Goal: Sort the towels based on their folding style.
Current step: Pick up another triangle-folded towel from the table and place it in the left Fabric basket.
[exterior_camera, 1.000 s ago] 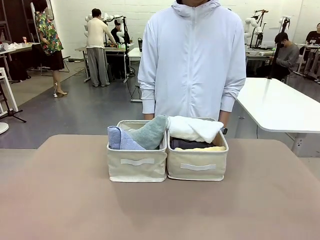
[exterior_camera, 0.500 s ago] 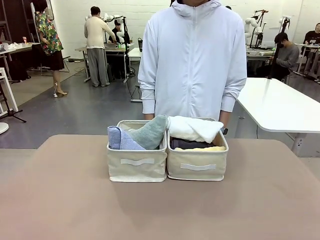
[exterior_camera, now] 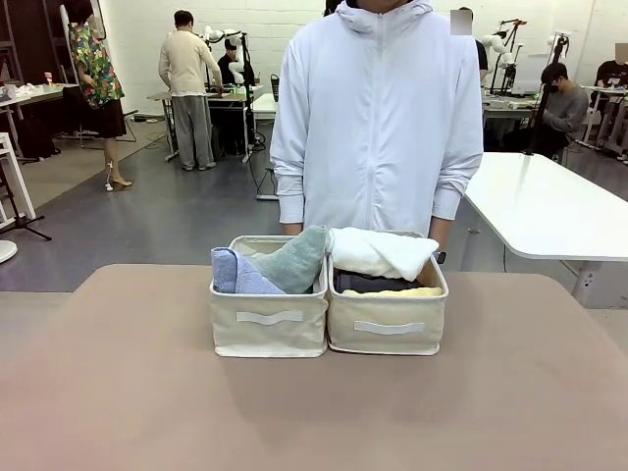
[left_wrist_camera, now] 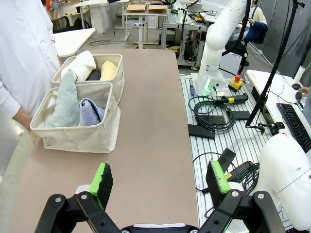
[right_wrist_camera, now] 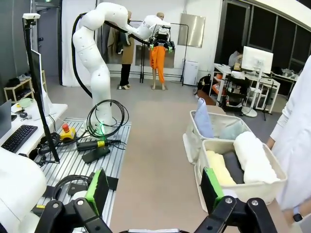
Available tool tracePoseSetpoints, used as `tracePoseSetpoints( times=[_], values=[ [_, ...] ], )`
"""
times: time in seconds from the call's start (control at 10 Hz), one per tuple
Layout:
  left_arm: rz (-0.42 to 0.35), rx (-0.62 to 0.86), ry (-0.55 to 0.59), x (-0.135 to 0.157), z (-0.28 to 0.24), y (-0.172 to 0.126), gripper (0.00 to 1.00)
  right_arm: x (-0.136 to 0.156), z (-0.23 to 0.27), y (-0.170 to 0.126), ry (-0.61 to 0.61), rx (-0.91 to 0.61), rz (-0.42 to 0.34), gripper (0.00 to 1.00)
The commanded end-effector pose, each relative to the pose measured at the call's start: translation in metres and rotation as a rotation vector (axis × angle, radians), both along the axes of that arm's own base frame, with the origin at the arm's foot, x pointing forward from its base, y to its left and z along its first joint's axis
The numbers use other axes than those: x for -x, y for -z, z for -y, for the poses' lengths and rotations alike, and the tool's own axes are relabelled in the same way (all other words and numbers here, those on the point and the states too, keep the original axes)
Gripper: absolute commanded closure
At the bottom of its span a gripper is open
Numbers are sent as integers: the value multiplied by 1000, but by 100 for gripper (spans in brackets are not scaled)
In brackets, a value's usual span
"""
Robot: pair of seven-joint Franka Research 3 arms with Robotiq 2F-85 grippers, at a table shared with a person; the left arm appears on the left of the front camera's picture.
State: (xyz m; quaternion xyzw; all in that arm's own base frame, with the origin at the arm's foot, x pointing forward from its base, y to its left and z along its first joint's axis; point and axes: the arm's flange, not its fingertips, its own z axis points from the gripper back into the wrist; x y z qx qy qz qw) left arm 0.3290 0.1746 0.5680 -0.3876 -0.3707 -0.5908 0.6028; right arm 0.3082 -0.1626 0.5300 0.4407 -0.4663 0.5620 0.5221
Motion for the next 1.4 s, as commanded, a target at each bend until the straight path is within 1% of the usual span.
tracePoseSetpoints(
  times=[0.0, 1.3],
  values=[
    [28, 15, 6, 0, -1, 0, 0, 1, 5, 1, -17, -4, 14, 0],
    [28, 15, 6, 0, -1, 0, 0, 1, 5, 1, -17, -4, 14, 0]
  ],
)
